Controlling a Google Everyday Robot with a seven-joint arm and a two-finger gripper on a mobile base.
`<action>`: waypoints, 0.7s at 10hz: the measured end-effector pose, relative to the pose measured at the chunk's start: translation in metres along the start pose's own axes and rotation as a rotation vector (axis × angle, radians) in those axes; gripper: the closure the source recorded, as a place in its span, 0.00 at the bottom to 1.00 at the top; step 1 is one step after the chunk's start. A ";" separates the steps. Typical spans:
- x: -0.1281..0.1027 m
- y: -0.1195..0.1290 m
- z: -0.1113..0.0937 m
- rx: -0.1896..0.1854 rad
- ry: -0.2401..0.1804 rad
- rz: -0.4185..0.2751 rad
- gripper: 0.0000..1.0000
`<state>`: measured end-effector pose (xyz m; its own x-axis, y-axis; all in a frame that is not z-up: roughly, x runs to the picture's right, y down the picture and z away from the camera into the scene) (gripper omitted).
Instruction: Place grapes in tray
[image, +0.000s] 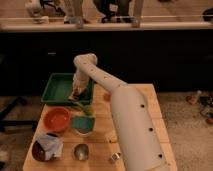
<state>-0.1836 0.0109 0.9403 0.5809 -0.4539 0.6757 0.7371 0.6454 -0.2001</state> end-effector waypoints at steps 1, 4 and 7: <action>-0.002 -0.002 0.001 -0.001 -0.001 -0.004 1.00; 0.000 0.000 0.000 0.000 0.000 -0.001 0.79; -0.001 -0.001 0.000 0.000 -0.001 -0.002 0.48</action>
<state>-0.1844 0.0108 0.9400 0.5793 -0.4546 0.6765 0.7381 0.6447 -0.1988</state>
